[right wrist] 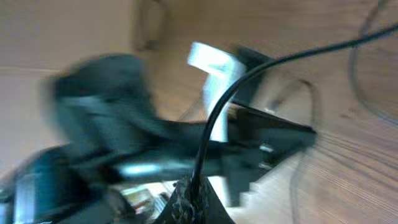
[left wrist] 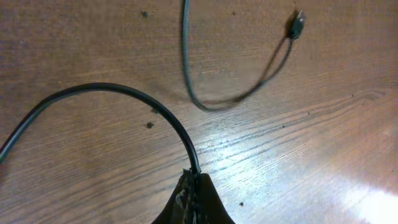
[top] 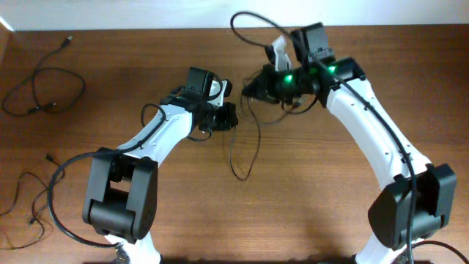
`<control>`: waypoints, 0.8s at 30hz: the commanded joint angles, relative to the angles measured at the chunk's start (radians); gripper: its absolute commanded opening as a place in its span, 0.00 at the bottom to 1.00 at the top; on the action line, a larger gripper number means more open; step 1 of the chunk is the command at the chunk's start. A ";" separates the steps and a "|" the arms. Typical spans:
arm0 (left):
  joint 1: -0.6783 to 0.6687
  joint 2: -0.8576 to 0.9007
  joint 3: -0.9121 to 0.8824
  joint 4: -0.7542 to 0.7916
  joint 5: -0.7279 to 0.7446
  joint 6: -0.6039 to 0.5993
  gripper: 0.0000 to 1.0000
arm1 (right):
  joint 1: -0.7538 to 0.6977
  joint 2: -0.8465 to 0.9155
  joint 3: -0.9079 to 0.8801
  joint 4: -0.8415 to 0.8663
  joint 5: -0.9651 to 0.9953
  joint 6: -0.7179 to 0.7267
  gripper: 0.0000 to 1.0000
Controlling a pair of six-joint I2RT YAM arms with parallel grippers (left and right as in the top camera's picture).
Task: Untangle cables
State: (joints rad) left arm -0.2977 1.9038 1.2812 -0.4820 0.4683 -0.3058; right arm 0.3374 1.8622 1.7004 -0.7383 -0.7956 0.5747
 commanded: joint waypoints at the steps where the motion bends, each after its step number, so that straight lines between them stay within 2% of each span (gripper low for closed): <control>1: 0.000 -0.023 0.014 0.019 0.006 0.015 0.00 | 0.013 -0.016 0.109 0.055 -0.183 0.073 0.04; 6: 0.000 -0.023 0.014 0.023 0.007 0.015 0.00 | 0.084 -0.016 0.271 0.068 -0.196 0.107 0.04; 9: 0.000 -0.023 0.014 0.022 0.007 0.015 0.00 | 0.082 -0.008 0.256 -0.053 -0.192 0.073 0.04; 12: 0.000 -0.023 0.014 0.022 0.006 0.015 0.00 | 0.080 -0.004 0.165 -0.224 -0.020 -0.016 0.04; 15: 0.000 -0.023 0.014 0.022 0.007 0.015 0.00 | 0.079 -0.004 0.092 -0.238 0.096 -0.018 0.29; 16: 0.000 -0.023 0.014 0.022 0.007 0.015 0.00 | 0.076 -0.004 0.076 -0.237 0.139 -0.018 0.50; 17: 0.000 -0.023 0.014 0.021 0.006 0.016 0.00 | 0.067 -0.004 0.072 -0.239 0.201 -0.018 0.64; 19: 0.000 -0.023 0.014 0.011 0.006 0.016 0.00 | 0.050 -0.004 0.072 -0.241 0.233 -0.018 0.81; 21: 0.000 -0.023 0.014 -0.024 -0.005 0.033 0.00 | 0.040 -0.002 0.072 -0.264 0.262 -0.021 0.87; 22: 0.000 -0.023 0.014 -0.045 -0.031 0.079 0.00 | 0.041 -0.002 0.072 -0.286 0.308 -0.022 0.87; 24: 0.000 -0.023 0.014 -0.104 -0.133 0.139 0.00 | 0.041 -0.002 0.072 -0.330 0.382 -0.027 0.87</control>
State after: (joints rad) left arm -0.2977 1.9038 1.2823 -0.5350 0.4477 -0.2676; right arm 0.3786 1.8641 1.7779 -1.0481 -0.5190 0.5640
